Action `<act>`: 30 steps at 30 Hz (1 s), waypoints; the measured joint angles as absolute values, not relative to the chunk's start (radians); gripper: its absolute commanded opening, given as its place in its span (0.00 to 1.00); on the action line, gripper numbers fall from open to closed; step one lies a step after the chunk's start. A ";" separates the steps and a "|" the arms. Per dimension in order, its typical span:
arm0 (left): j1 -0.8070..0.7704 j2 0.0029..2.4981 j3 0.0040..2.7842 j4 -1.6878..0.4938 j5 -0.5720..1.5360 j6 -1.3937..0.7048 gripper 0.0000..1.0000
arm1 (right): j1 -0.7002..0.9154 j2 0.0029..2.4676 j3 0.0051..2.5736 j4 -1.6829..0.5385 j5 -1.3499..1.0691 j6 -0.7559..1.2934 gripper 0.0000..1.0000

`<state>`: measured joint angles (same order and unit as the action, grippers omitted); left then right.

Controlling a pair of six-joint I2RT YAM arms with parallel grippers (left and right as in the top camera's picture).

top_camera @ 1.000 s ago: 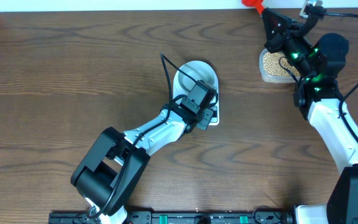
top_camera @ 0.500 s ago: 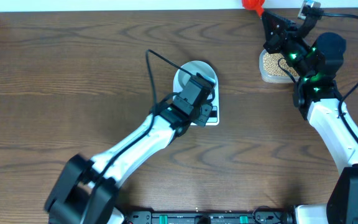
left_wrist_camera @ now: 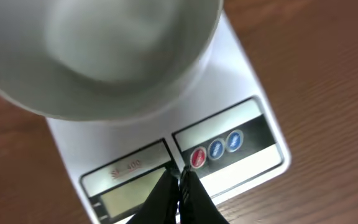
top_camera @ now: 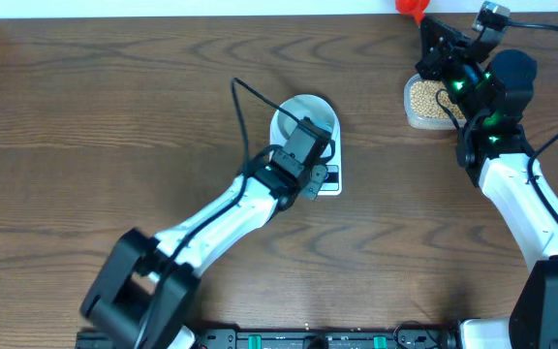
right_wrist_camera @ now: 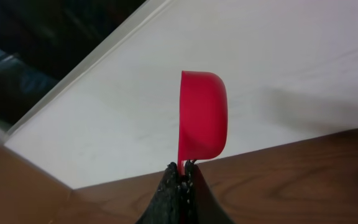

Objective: Scoop item into bowl and weigh 50g on scale

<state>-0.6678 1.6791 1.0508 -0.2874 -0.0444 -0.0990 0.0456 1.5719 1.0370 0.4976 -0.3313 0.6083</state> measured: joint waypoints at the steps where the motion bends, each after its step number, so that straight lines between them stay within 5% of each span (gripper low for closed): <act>1: -0.668 1.707 1.051 -0.287 -0.044 -0.099 0.07 | 0.046 1.572 1.037 0.498 -0.319 0.608 0.01; 30: -0.670 1.831 1.051 -0.186 -0.025 -0.050 0.07 | 0.046 1.572 1.037 0.497 -0.291 0.580 0.01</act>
<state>-0.6697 1.8313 1.0508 -0.1856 -0.0246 -0.0498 0.0456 1.5719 1.0374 0.4973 -0.2913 0.5800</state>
